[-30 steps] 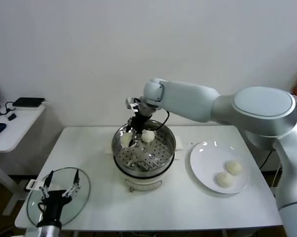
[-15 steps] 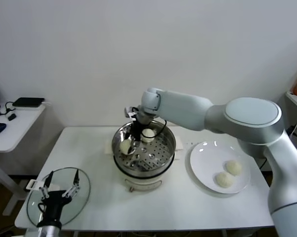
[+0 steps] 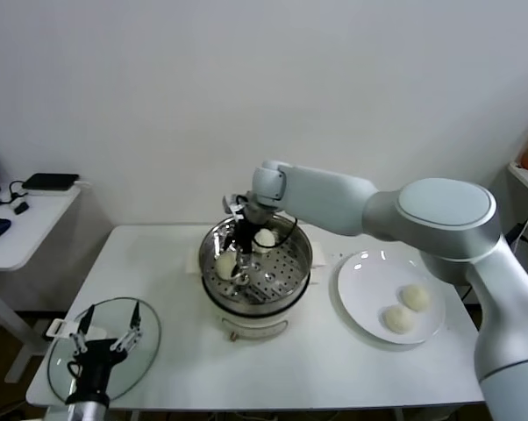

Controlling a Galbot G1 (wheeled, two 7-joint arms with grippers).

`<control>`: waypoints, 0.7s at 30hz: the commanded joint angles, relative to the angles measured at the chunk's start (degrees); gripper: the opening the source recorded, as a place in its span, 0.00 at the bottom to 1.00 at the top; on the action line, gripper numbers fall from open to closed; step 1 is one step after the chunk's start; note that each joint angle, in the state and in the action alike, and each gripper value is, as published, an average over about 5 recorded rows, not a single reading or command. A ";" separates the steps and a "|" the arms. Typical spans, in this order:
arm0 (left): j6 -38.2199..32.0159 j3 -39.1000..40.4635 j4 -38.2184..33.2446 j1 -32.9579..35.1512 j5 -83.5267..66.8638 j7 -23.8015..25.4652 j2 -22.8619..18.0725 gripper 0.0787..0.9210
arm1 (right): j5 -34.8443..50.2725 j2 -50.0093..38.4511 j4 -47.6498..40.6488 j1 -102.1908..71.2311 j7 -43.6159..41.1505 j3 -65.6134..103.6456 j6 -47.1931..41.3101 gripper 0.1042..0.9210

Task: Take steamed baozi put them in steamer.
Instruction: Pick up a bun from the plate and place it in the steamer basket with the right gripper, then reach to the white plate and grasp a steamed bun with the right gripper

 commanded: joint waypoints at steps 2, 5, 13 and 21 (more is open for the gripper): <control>-0.01 0.03 -0.17 0.14 0.00 -0.02 -0.06 0.88 | -0.03 -1.86 1.78 2.21 -0.64 0.05 0.32 0.88; 0.01 0.05 -0.36 0.21 0.00 -0.04 -0.08 0.88 | 1.33 -4.96 4.78 6.42 -1.70 -1.07 1.01 0.88; 0.30 0.42 -0.57 0.06 0.23 -0.01 -0.03 0.88 | 3.90 -20.22 19.17 20.55 -4.99 -7.51 5.21 0.88; 0.86 1.14 -1.04 -0.50 1.10 -0.04 -0.01 0.88 | -5.08 -36.43 30.21 28.52 -8.79 -14.09 8.61 0.88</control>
